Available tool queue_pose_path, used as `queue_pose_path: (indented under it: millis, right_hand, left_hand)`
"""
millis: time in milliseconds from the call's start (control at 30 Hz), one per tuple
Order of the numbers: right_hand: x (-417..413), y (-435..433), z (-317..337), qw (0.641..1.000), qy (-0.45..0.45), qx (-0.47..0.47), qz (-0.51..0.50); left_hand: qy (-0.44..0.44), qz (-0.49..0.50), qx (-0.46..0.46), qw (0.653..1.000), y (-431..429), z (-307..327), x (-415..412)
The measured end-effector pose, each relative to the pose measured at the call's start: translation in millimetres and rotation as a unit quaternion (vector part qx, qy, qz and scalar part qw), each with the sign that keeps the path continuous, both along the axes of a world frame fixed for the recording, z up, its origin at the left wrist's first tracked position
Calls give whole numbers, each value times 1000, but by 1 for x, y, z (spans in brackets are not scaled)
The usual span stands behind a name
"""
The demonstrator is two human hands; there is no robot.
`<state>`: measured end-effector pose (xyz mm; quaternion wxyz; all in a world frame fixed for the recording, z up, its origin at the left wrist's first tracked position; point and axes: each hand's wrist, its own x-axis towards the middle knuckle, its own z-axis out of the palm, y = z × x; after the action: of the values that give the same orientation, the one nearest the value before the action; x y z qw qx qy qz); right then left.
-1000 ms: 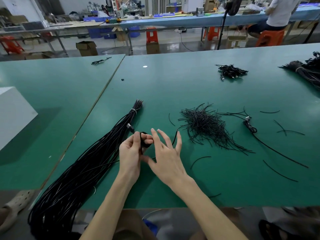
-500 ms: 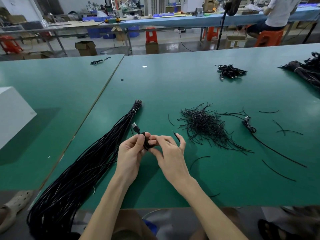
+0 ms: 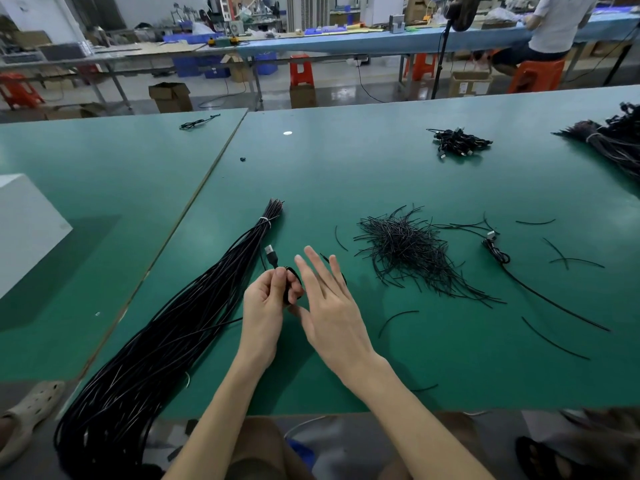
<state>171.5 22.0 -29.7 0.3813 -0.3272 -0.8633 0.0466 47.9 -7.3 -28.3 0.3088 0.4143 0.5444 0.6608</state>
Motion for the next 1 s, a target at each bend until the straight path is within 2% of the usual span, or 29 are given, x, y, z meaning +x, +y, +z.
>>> queue_pose_path:
  millis: [133, 267, 467, 567, 700, 800, 867, 1000]
  right_hand:
    - [-1, -3, -1, 999, -14, 27, 12]
    - [-1, -3, -1, 999, -13, 35, 30]
    - [-1, -4, -2, 996, -24, 76, 25]
    - [-1, -2, -5, 996, -50, 78, -16]
    - [-3, 0, -4, 988, -109, 17, -104]
    - [-5, -1, -4, 992, -118, -47, -8]
    - [-4, -3, -2, 987, -81, -125, 60]
    - [3, -1, 4, 966, 39, -242, 81]
  left_hand:
    - [-43, 7, 9, 999, 2, -5, -4]
    - [-81, 57, 6, 995, 5, -11, -10]
    - [-35, 141, -30, 989, 7, -13, -7]
    - [-23, 187, -39, 981, 7, -12, -7]
    - [-34, 193, -52, 979, 7, -9, -6]
    - [-23, 159, -55, 985, 7, -9, -5]
    - [-23, 100, -54, 993, 6, -9, -6]
    - [-78, 10, -38, 996, 3, -2, -5]
